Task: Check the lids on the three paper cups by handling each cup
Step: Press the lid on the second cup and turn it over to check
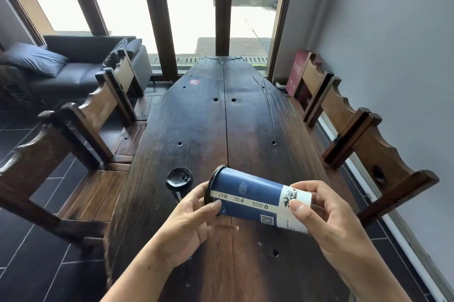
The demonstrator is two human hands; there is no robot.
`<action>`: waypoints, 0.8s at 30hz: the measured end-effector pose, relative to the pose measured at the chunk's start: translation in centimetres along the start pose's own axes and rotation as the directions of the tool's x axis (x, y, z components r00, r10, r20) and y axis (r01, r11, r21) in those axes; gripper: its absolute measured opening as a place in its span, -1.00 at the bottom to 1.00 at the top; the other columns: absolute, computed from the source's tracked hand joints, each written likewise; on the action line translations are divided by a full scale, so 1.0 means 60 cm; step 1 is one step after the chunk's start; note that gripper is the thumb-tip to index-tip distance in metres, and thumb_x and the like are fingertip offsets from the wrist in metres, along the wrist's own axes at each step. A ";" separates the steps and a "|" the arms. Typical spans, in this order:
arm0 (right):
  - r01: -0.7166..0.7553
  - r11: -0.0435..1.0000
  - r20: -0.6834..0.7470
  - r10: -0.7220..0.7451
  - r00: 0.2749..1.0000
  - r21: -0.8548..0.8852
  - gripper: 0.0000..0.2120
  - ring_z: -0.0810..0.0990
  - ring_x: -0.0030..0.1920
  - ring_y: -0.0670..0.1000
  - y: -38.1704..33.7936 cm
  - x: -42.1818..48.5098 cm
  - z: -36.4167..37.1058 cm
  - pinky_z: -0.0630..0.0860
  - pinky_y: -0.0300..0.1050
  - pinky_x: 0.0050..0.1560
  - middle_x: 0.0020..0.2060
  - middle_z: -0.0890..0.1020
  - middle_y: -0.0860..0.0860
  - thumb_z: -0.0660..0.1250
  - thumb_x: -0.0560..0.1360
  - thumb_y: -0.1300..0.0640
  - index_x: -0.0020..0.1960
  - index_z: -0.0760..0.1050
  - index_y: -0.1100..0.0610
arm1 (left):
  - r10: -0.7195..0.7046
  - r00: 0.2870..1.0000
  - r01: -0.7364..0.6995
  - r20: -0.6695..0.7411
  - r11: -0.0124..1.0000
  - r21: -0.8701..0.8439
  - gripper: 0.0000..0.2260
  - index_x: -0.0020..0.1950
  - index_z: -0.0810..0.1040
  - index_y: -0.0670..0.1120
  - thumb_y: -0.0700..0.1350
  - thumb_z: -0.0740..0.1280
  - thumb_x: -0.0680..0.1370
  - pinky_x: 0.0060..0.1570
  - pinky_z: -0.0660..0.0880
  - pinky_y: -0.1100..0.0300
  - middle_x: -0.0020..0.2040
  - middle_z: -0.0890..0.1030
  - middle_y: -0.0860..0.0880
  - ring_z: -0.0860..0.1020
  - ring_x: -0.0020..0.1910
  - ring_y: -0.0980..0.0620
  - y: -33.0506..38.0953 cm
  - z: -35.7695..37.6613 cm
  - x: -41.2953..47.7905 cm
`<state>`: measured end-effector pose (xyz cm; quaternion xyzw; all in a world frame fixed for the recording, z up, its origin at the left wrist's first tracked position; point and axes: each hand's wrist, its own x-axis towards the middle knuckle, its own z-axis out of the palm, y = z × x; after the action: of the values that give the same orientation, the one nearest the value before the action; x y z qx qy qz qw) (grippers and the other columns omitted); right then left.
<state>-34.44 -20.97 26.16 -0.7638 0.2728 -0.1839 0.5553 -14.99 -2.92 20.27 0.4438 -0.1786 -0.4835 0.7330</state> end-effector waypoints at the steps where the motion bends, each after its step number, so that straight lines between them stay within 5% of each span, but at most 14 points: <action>1: -0.002 1.000 0.008 0.002 1.000 -0.003 -0.57 0.73 -0.03 -0.05 0.001 0.000 0.000 0.65 -0.07 -0.11 -0.06 0.72 -0.10 0.35 0.29 -0.38 0.08 0.54 -0.23 | 0.009 1.000 -0.009 -0.026 1.000 -0.014 -0.27 0.39 0.49 -0.21 -0.02 0.69 0.32 0.04 0.64 -0.27 0.25 0.58 -0.37 0.67 0.06 -0.29 0.001 0.002 0.001; 11: -0.111 0.993 0.242 0.120 0.963 -0.049 -0.38 0.72 0.07 -0.11 0.040 -0.006 0.038 0.63 -0.10 0.15 0.08 0.70 -0.20 0.50 0.32 -0.23 0.34 0.48 -0.14 | 0.096 0.983 -0.102 -0.154 0.994 -0.028 -0.18 0.40 0.48 -0.17 0.04 0.71 0.24 -0.21 0.66 -0.07 0.18 0.63 -0.25 0.69 0.01 -0.15 0.029 0.033 0.033; 14: -0.140 0.990 0.289 0.136 0.948 -0.006 -0.44 0.73 0.10 -0.06 0.046 -0.006 0.054 0.62 -0.05 0.22 0.11 0.74 -0.12 0.55 0.38 -0.12 0.33 0.51 -0.09 | 0.085 0.979 -0.085 -0.184 0.996 0.004 -0.12 0.47 0.43 -0.12 0.05 0.70 0.24 -0.11 0.67 -0.10 0.26 0.62 -0.25 0.64 0.13 -0.17 0.017 0.046 0.045; 19: -0.175 0.979 0.249 0.145 0.958 0.104 -0.45 0.73 0.14 0.02 0.059 -0.004 0.069 0.59 0.12 0.29 0.13 0.74 -0.03 0.56 0.34 -0.05 0.29 0.56 0.03 | 0.003 1.000 -0.001 -0.030 0.997 0.078 -0.36 0.33 0.56 -0.24 0.01 0.65 0.36 0.21 0.53 -0.27 0.28 0.60 -0.39 0.63 0.18 -0.33 -0.011 0.045 0.038; 24: -0.185 0.980 0.306 0.153 0.940 0.077 -0.50 0.69 0.18 -0.03 0.080 0.010 0.064 0.55 0.11 0.32 0.17 0.72 -0.08 0.56 0.35 -0.21 0.26 0.57 -0.22 | -0.057 0.998 0.064 -0.037 0.970 0.234 -0.37 0.36 0.54 -0.16 -0.03 0.63 0.36 0.21 0.51 -0.32 0.29 0.63 -0.27 0.58 0.27 -0.44 -0.025 0.018 0.040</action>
<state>-32.73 -19.59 20.37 -0.7263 0.2404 -0.0322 0.6432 -15.43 -5.71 19.24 0.5399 -0.2101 -0.4746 0.6627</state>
